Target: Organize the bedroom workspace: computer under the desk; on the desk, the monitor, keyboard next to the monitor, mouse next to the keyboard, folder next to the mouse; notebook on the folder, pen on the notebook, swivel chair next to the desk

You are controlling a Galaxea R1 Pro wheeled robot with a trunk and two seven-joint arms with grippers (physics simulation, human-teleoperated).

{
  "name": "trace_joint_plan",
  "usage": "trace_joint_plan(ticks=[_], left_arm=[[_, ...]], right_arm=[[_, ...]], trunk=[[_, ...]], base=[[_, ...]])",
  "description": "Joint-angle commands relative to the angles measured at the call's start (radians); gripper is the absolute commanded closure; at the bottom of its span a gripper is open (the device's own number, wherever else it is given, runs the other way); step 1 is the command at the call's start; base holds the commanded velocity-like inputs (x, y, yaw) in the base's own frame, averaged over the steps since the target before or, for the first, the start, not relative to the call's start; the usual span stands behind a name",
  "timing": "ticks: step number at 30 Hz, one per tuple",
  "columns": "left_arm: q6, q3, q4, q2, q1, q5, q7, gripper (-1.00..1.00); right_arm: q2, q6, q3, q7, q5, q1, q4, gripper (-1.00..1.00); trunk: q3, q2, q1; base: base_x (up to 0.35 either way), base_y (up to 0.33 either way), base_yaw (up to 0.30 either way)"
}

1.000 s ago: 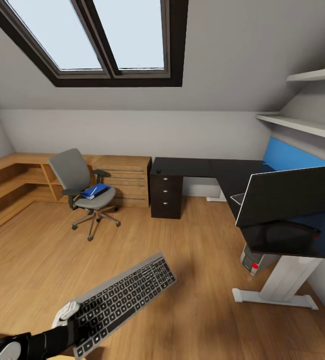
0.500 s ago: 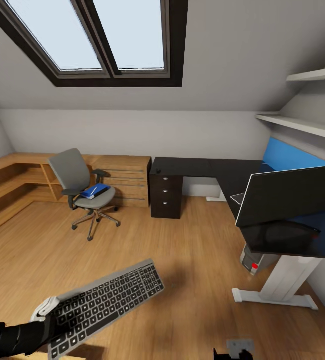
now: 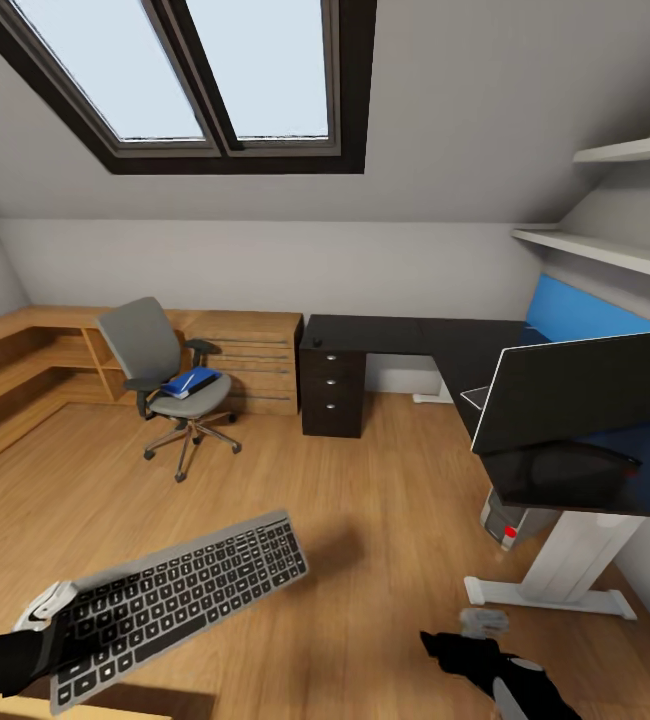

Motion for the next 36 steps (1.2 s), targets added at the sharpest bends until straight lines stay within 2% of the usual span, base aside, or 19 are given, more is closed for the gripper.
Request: trace_joint_plan(ticks=[1, 5, 9, 12, 15, 17, 19, 20, 21, 24, 27, 31, 36], left_arm=[[0.002, -0.001, 0.000, 0.006, -0.001, -0.004, -0.010, 1.00], [0.002, -0.003, 0.001, 0.025, -0.001, -0.004, -0.028, 1.00], [0.002, -0.008, 0.000, 0.030, -0.001, -0.005, -0.040, 1.00], [0.002, -0.025, 0.000, 0.031, -0.001, -0.006, -0.050, 1.00], [0.002, -0.046, 0.000, 0.033, -0.001, -0.007, -0.086, 1.00], [0.001, -0.051, -0.001, 0.033, -0.001, -0.008, -0.107, 1.00], [0.000, -0.065, -0.001, 0.033, -0.001, -0.008, -0.136, 1.00], [0.000, -0.081, -0.001, 0.033, -0.001, -0.008, -0.143, 1.00], [-0.002, -0.126, -0.001, 0.033, -0.001, -0.009, -0.151, 1.00], [-0.003, -0.158, -0.002, 0.032, -0.001, -0.009, -0.155, 1.00], [-0.004, -0.172, -0.003, 0.029, -0.001, -0.009, -0.157, 1.00], [-0.008, -0.180, -0.008, 0.027, -0.001, -0.009, -0.158, 1.00], [-0.009, -0.185, -0.010, 0.026, -0.001, -0.009, -0.158, 1.00]], right_arm=[[-0.004, 0.017, -0.005, 0.009, -0.004, -0.001, -0.023, -1.00], [-0.010, 0.068, -0.026, 0.035, -0.002, -0.001, -0.142, -1.00], [-0.009, 0.083, -0.031, 0.042, 0.000, -0.001, -0.215, -1.00], [-0.009, 0.087, -0.031, 0.046, -0.001, -0.001, -0.264, -1.00], [-0.009, 0.090, -0.029, 0.050, -0.005, -0.001, -0.321, -1.00], [-0.010, 0.091, -0.029, 0.055, -0.006, -0.001, -0.334, -1.00], [-0.012, 0.092, -0.028, 0.093, -0.007, -0.001, -0.350, -1.00], [-0.013, 0.093, -0.029, 0.124, -0.006, -0.001, -0.353, -1.00], [-0.014, 0.104, -0.030, 0.182, -0.002, -0.001, -0.356, -1.00], [-0.015, 0.114, -0.032, 0.210, 0.000, -0.001, -0.355, -1.00], [-0.024, 0.118, -0.033, 0.223, 0.000, -0.001, -0.355, -1.00], [-0.052, 0.121, -0.034, 0.230, -0.004, -0.001, -0.354, -1.00], [-0.063, 0.122, -0.034, 0.231, -0.005, -0.001, -0.354, -1.00]], trunk=[[-0.002, -0.002, 0.001], [-0.002, -0.002, 0.001], [-0.002, -0.002, 0.001], [-0.002, -0.002, 0.001], [-0.002, -0.002, 0.001], [-0.002, -0.002, 0.001], [-0.002, -0.002, 0.001], [-0.002, -0.002, 0.001], [-0.002, -0.002, 0.001], [-0.002, -0.002, 0.001], [-0.002, -0.002, 0.001], [-0.002, -0.002, 0.001], [-0.002, -0.002, 0.001]], base=[[0.000, 0.000, 0.000], [0.000, 0.000, 0.000], [0.000, 0.000, 0.000], [0.000, 0.000, 0.000], [0.000, 0.000, 0.000], [0.000, 0.000, 0.000], [0.000, 0.000, 0.000], [0.000, 0.000, 0.000], [0.000, 0.000, 0.000], [0.000, 0.000, 0.000], [0.000, 0.000, 0.000], [0.000, 0.000, 0.000], [0.000, 0.000, 0.000]])
